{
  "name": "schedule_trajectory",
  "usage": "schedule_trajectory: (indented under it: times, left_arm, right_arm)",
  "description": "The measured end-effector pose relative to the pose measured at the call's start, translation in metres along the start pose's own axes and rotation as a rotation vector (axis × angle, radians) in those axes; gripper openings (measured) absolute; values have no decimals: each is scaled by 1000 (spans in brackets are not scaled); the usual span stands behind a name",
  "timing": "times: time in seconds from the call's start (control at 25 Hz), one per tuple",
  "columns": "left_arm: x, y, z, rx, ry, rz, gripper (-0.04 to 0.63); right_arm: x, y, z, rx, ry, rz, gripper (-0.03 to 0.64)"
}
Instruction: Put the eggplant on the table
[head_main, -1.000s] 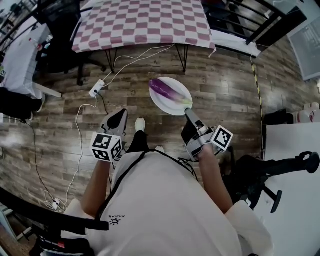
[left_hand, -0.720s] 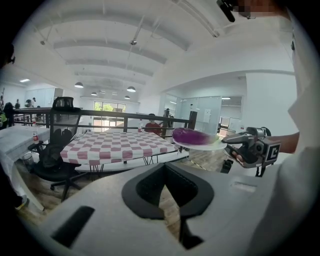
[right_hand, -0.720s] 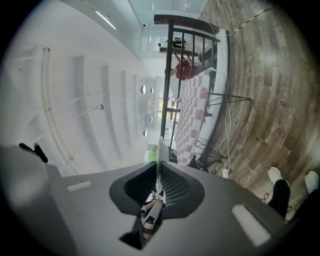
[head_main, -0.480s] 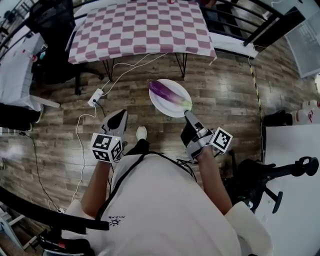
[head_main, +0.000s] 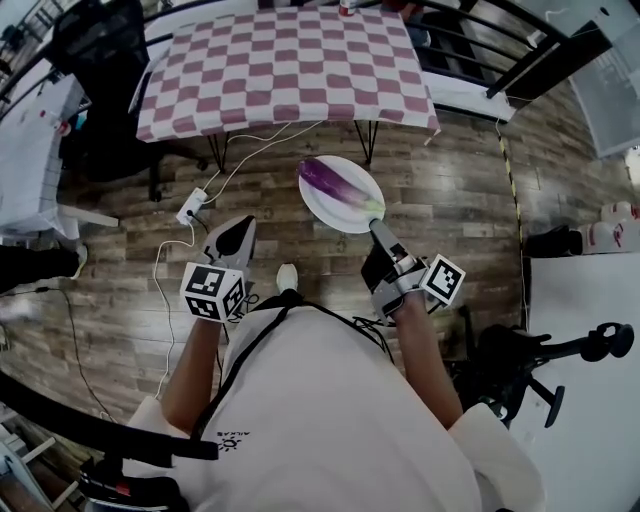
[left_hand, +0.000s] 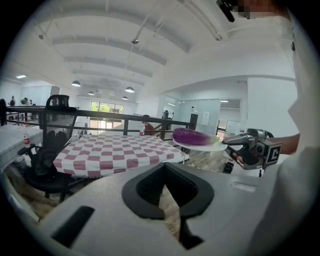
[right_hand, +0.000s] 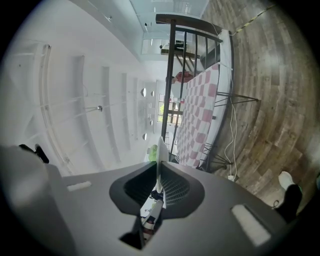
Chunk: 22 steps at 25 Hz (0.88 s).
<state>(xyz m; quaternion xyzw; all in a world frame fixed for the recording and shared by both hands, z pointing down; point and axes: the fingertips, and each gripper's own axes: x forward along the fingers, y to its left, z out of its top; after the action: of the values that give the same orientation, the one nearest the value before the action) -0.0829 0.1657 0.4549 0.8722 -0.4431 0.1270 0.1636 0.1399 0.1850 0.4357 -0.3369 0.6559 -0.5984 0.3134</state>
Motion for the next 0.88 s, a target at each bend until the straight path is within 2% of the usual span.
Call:
schedule_trajectory:
  times: [0.88]
  left_arm:
    - [61,85,49,25,-48,-77,5]
  right_arm:
    - [101,-1,3,-17,-64,-24,32]
